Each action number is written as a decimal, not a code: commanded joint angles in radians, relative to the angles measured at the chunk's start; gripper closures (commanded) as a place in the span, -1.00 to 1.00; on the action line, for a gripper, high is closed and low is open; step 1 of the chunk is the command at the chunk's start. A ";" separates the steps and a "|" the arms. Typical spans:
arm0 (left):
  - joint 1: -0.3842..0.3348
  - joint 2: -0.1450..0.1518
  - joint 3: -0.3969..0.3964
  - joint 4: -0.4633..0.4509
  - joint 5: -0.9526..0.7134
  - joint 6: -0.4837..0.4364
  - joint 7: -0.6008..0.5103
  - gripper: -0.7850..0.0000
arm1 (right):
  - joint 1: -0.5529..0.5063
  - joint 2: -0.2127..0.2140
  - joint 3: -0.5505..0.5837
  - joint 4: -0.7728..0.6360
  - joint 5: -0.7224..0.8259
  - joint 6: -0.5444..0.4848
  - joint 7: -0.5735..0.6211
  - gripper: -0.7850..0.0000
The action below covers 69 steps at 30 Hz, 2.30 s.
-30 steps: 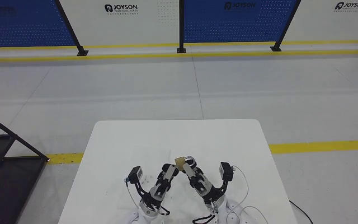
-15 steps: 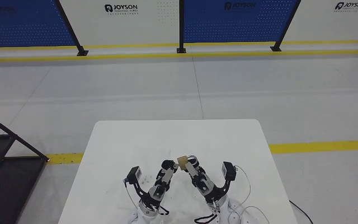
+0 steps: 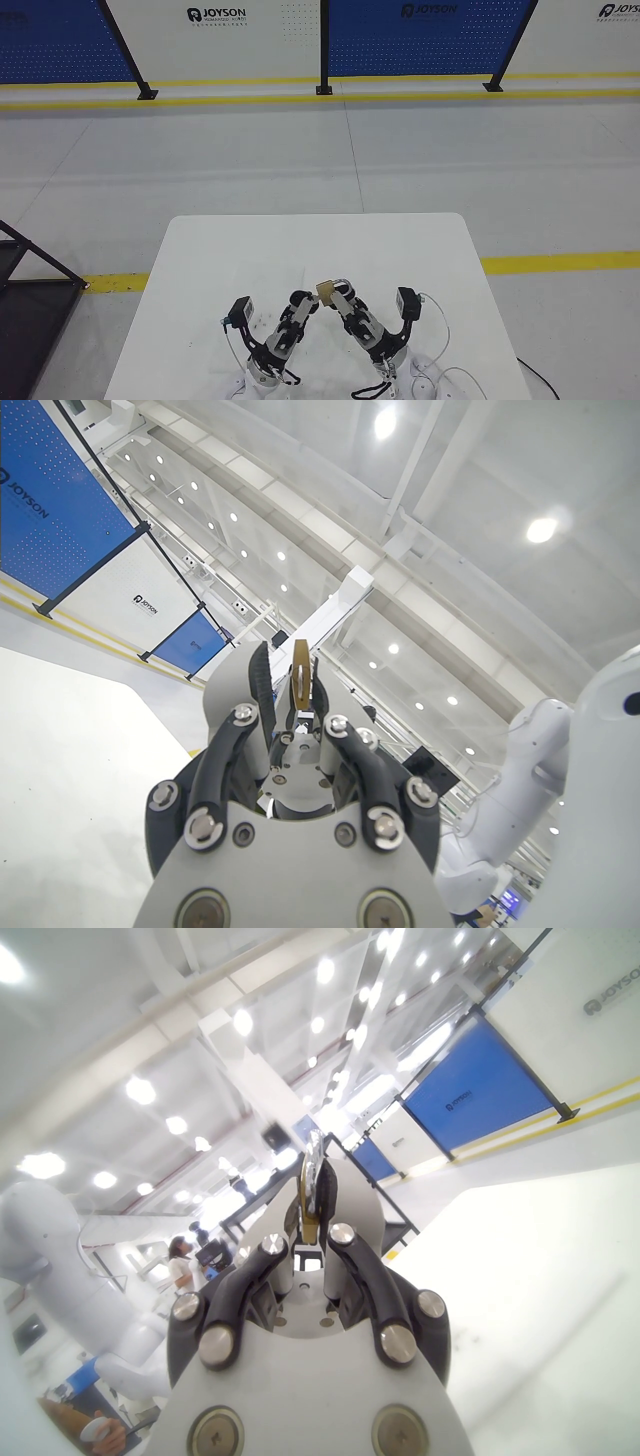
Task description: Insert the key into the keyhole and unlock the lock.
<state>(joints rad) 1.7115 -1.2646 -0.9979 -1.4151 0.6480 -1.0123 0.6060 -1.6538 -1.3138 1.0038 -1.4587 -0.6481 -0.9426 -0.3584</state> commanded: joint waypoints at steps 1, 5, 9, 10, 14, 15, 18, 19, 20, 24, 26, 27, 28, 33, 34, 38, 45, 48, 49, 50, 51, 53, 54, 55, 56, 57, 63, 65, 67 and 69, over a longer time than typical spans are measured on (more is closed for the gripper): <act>-0.002 0.001 0.001 0.001 0.001 0.000 0.000 0.63 | -0.001 0.001 0.001 -0.002 0.004 0.002 0.008 1.00; -0.005 0.004 0.004 0.003 0.006 0.000 -0.001 0.83 | -0.003 0.002 0.003 -0.006 0.010 0.004 0.020 1.00; -0.008 0.005 0.006 0.006 0.010 0.000 0.001 1.00 | -0.004 0.003 0.004 -0.009 0.014 0.010 0.035 1.00; -0.009 0.005 0.006 0.006 0.012 0.000 0.002 1.00 | -0.004 0.003 0.005 -0.010 0.014 0.011 0.040 1.00; -0.013 0.005 0.001 0.014 0.029 0.000 0.005 1.00 | -0.006 0.005 0.006 -0.017 0.011 0.018 0.053 1.00; -0.014 0.005 -0.003 0.016 0.038 0.000 0.009 1.00 | -0.007 0.005 0.006 -0.017 0.011 0.020 0.056 1.00; -0.014 0.003 -0.014 0.018 0.080 0.005 0.028 1.00 | -0.009 0.006 0.008 -0.022 0.013 0.023 0.060 1.00; -0.012 0.002 -0.016 0.018 0.096 0.009 0.037 1.00 | -0.011 0.006 0.008 -0.023 0.014 0.024 0.061 1.00; -0.012 0.001 -0.018 0.017 0.113 0.012 0.046 1.00 | -0.012 0.006 0.009 -0.025 0.015 0.024 0.063 1.00; -0.008 -0.004 -0.025 0.017 0.195 0.032 0.094 1.00 | -0.020 0.009 0.015 -0.033 0.015 0.029 0.070 1.00; -0.007 -0.007 -0.026 0.017 0.245 0.051 0.121 1.00 | -0.024 0.010 0.018 -0.039 0.017 0.035 0.074 1.00; -0.006 -0.008 -0.027 0.017 0.271 0.062 0.140 1.00 | -0.026 0.010 0.019 -0.041 0.020 0.037 0.075 1.00; -0.006 -0.010 -0.027 0.017 0.299 0.074 0.159 1.00 | -0.028 0.011 0.021 -0.043 0.022 0.042 0.079 1.00; -0.008 -0.017 -0.017 0.030 0.426 0.146 0.263 1.00 | -0.036 0.015 0.028 -0.055 0.034 0.059 0.101 1.00; -0.010 -0.018 -0.013 0.033 0.450 0.159 0.283 1.00 | -0.038 0.015 0.030 -0.059 0.037 0.061 0.105 1.00; -0.017 -0.023 -0.002 0.053 0.539 0.228 0.363 1.00 | -0.045 0.018 0.036 -0.069 0.044 0.071 0.120 1.00; -0.033 -0.027 0.018 0.089 0.661 0.354 0.483 1.00 | -0.055 0.022 0.043 -0.084 0.049 0.092 0.138 1.00; -0.040 -0.029 0.024 0.101 0.703 0.419 0.527 1.00 | -0.057 0.024 0.045 -0.089 0.051 0.099 0.145 1.00; -0.042 -0.030 0.027 0.105 0.718 0.441 0.543 1.00 | -0.058 0.024 0.045 -0.091 0.051 0.101 0.148 1.00; -0.045 -0.030 0.029 0.109 0.733 0.463 0.554 1.00 | -0.059 0.025 0.046 -0.092 0.051 0.104 0.151 1.00; -0.046 -0.031 0.031 0.112 0.743 0.480 0.567 1.00 | -0.060 0.025 0.046 -0.094 0.052 0.107 0.152 1.00; -0.050 -0.031 0.034 0.118 0.766 0.514 0.589 1.00 | -0.061 0.026 0.046 -0.096 0.053 0.114 0.158 1.00; -0.052 -0.031 0.035 0.122 0.778 0.533 0.597 1.00 | -0.062 0.026 0.046 -0.098 0.053 0.118 0.160 1.00; -0.055 -0.030 0.034 0.125 0.793 0.556 0.604 1.00 | -0.062 0.027 0.047 -0.099 0.053 0.122 0.162 1.00; -0.056 -0.030 0.035 0.128 0.804 0.574 0.610 1.00 | -0.062 0.027 0.047 -0.101 0.053 0.125 0.164 1.00; -0.057 -0.030 0.035 0.131 0.816 0.591 0.613 1.00 | -0.063 0.027 0.047 -0.102 0.053 0.127 0.165 1.00; -0.060 -0.026 0.031 0.133 0.869 0.688 0.629 1.00 | -0.066 0.029 0.047 -0.107 0.050 0.140 0.173 1.00; -0.059 -0.025 0.028 0.130 0.883 0.723 0.631 1.00 | -0.067 0.030 0.046 -0.109 0.049 0.144 0.175 1.00; -0.059 -0.024 0.025 0.128 0.898 0.760 0.633 1.00 | -0.068 0.030 0.046 -0.111 0.047 0.149 0.174 1.00; -0.059 -0.024 0.022 0.127 0.916 0.805 0.634 1.00 | -0.070 0.031 0.046 -0.113 0.046 0.153 0.174 1.00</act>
<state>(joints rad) 1.6525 -1.2884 -0.9747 -1.2877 1.5555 -0.2326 1.2390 -1.7230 -1.2834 1.0501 -1.5707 -0.6018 -0.7913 -0.1839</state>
